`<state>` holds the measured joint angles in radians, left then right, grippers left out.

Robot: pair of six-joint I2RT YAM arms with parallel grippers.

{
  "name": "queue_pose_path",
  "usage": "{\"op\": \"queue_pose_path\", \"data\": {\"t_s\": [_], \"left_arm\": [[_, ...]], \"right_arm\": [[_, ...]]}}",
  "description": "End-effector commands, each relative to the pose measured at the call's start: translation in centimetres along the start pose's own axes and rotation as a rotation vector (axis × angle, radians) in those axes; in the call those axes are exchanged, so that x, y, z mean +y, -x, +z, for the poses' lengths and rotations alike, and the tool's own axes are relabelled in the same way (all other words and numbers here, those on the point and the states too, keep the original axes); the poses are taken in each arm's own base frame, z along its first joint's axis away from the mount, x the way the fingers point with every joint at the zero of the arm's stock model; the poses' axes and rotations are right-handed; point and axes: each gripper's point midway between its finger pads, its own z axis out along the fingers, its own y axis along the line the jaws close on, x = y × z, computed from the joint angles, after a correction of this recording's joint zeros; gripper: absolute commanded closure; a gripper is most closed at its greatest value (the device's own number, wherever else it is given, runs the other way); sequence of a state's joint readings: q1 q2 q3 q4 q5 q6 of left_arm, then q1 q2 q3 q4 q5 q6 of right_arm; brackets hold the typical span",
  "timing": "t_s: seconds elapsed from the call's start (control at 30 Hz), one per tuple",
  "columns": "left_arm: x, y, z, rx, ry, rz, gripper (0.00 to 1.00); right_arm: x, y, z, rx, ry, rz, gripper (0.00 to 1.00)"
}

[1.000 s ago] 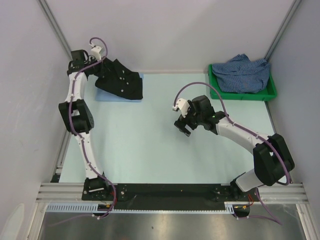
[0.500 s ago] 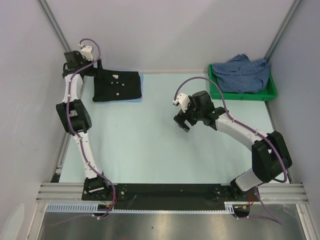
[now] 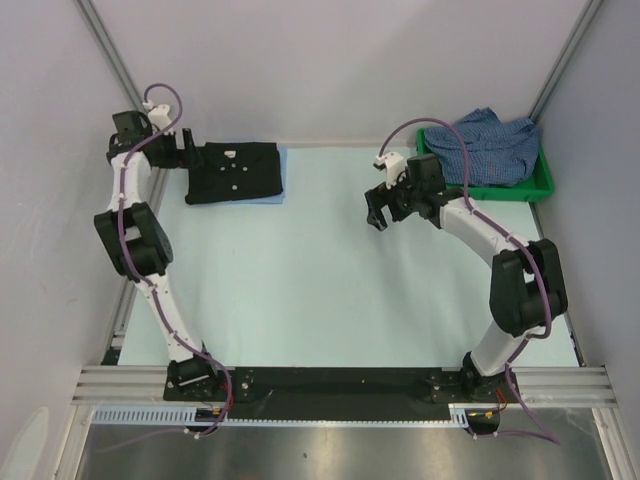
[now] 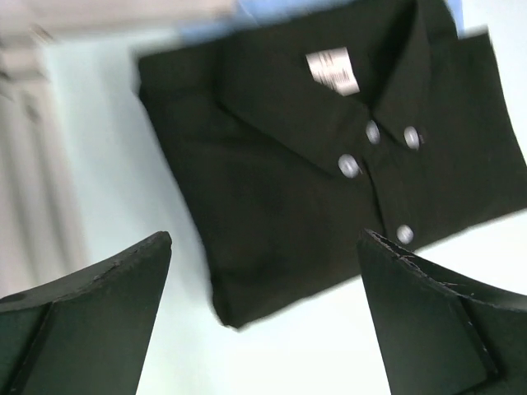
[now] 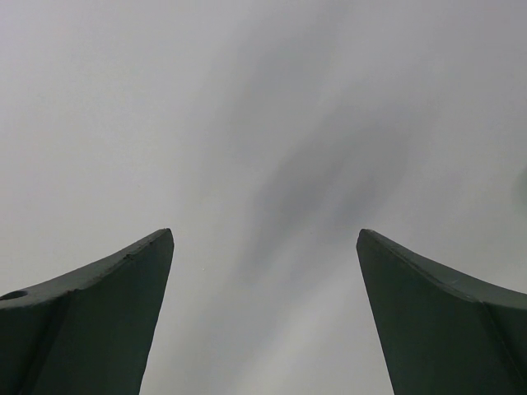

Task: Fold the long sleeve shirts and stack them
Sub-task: Neatly place the folded shirt to the corner

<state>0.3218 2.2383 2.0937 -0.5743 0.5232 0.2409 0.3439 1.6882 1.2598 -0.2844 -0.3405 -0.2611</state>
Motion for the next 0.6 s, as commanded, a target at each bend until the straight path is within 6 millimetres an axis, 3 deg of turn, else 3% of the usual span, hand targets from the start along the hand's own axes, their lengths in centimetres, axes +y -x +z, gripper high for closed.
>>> {"op": "queue_pose_path", "data": {"t_s": [0.0, 0.13, 0.23, 0.33, 0.4, 0.57], "left_arm": [[-3.1, -2.4, 0.2, 0.095, -0.046, -0.079, 0.01], [-3.4, -5.4, 2.4, 0.178, -0.031, -0.095, 0.01], [-1.0, -6.6, 5.2, 0.216, 0.023, -0.117, 0.01], [-0.2, -5.1, 6.7, 0.171, 0.018, -0.067, 0.01], [0.3, -5.4, 7.5, 0.166, 0.018, -0.038, 0.01], [0.4, -3.1, 5.8, 0.122, 0.029, 0.017, 0.01]], "right_arm": [[0.0, 1.8, -0.2, -0.041, 0.035, 0.082, 0.0], [-0.5, 1.5, -0.3, -0.039, 0.029, 0.114, 0.0], [-0.6, 1.0, -0.5, -0.033, 0.027, 0.125, 0.0], [-0.4, 0.7, -1.1, -0.025, 0.02, 0.119, 0.0], [-0.3, 0.1, -1.4, -0.006, 0.019, 0.116, 0.0], [-0.5, 0.0, -2.8, -0.009, -0.005, 0.094, 0.0]]}}
